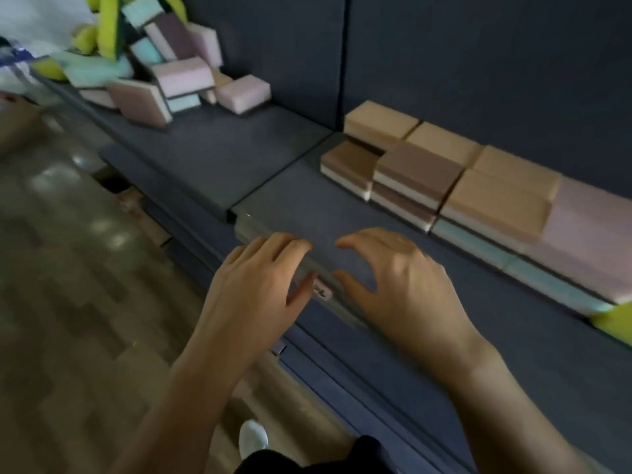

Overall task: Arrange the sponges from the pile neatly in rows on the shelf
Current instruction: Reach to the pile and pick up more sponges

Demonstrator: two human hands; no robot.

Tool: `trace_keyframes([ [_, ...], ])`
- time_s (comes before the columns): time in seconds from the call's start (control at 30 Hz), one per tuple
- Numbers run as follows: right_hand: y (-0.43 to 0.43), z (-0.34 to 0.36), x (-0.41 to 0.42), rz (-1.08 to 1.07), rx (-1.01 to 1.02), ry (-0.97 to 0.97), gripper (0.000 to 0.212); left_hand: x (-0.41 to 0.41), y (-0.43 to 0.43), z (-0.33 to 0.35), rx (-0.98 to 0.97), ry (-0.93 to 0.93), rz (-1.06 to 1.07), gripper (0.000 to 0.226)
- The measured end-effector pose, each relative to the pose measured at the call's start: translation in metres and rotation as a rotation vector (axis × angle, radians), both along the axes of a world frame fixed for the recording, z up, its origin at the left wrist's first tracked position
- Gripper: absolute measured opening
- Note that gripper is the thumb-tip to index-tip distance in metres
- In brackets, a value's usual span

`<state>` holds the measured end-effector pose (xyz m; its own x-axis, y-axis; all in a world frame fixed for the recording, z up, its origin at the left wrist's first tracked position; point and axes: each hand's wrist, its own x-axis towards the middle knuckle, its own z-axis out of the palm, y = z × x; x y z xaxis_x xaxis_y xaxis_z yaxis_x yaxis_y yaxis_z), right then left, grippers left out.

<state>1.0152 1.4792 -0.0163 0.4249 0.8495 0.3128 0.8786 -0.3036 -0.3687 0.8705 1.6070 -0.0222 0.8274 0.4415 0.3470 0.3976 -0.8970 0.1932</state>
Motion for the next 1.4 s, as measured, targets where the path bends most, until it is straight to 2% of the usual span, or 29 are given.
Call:
trace_keyframes([
  [0.3,0.162,0.006,-0.053,0.001,0.060,-0.032,0.037,-0.063,0.154,0.013,0.040,0.002,0.075,0.032],
  [0.6,0.293,0.024,-0.018,0.024,-0.034,-0.043,0.046,-0.042,0.271,0.036,0.016,0.036,0.063,0.042],
  [0.87,0.365,0.024,0.043,0.042,-0.209,-0.077,0.054,-0.011,0.314,0.033,-0.048,0.039,0.046,0.041],
  [1.1,0.413,0.026,0.098,0.180,-0.302,-0.069,0.076,0.019,0.350,0.038,-0.011,0.007,0.097,0.039],
  [1.3,0.454,0.018,0.123,0.225,-0.368,-0.081,0.081,0.033,0.374,0.033,0.069,-0.055,0.148,0.033],
  [1.4,0.460,0.011,0.129,0.219,-0.390,-0.116,0.073,0.037,0.386,0.031,0.126,-0.083,0.153,0.032],
])
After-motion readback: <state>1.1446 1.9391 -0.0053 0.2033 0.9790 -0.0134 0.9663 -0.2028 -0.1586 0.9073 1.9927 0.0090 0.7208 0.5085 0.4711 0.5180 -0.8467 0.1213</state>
